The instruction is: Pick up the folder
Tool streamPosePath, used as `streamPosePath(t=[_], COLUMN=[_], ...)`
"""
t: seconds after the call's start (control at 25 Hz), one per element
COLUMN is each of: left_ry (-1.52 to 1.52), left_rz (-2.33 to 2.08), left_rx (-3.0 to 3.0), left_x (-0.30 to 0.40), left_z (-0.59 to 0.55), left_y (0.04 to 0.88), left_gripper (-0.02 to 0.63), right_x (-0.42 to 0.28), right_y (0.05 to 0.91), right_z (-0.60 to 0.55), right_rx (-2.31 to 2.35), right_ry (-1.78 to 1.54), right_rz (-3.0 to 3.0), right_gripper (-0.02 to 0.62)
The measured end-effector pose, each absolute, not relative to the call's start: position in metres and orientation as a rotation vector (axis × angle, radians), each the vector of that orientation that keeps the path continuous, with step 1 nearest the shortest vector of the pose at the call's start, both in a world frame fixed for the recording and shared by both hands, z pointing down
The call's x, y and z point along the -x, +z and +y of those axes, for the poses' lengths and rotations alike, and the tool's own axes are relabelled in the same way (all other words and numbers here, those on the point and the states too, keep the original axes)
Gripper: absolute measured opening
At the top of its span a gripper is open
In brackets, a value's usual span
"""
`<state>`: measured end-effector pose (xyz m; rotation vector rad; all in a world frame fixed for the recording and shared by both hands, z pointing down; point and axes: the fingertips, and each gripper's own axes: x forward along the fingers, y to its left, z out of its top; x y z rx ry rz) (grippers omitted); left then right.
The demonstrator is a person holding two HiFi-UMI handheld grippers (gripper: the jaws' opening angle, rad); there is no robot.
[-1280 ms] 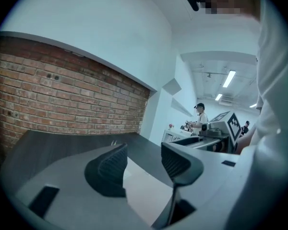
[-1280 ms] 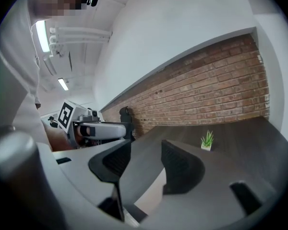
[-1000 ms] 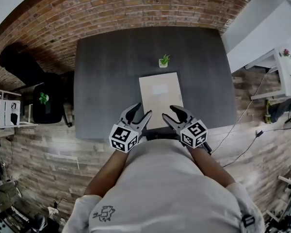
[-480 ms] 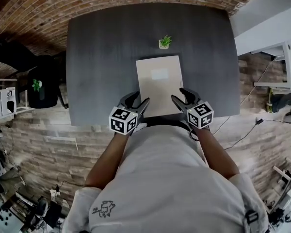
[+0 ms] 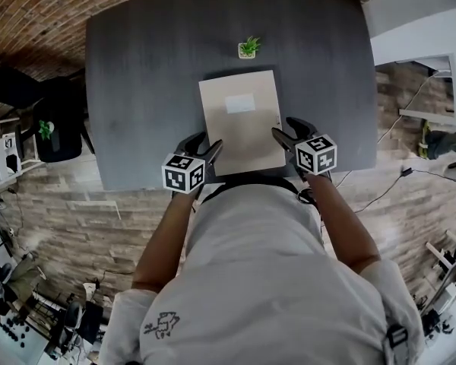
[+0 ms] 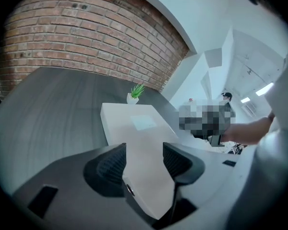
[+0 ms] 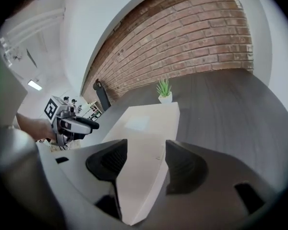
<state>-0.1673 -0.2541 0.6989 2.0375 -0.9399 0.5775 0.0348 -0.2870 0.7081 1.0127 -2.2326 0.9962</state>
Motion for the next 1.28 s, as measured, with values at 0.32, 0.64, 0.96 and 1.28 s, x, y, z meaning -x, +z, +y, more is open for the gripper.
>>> streamPosePath(t=[0.32, 0.64, 0.96, 1.28], left_ry=[0.544, 0.514, 0.396, 0.391], left_rz=[-0.946, -0.911, -0.859, -0.861], left_rx=[-1.844, -1.792, -1.722, -1.737], left_x=[0.176, 0.179, 0.171, 0.175], left_z=[-0.259, -0.262, -0.257, -0.258], left_y=[0.744, 0.764, 0.778, 0.78], left_gripper=[0.264, 0.274, 0.274, 0.273], right_x=[-0.042, -0.034, -0.029, -0.024], right_y=[0.742, 0.765, 0.773, 0.775], right_z=[-0.29, -0.29, -0.288, -0.288], right_rx=[-0.972, -0.888, -0.817, -0.808], right_ry=[1.174, 1.318, 1.383, 1.412], right_rz=[-2.167, -2.134, -2.138, -2.158], right_gripper=[0.262, 0.267, 0.26, 0.244])
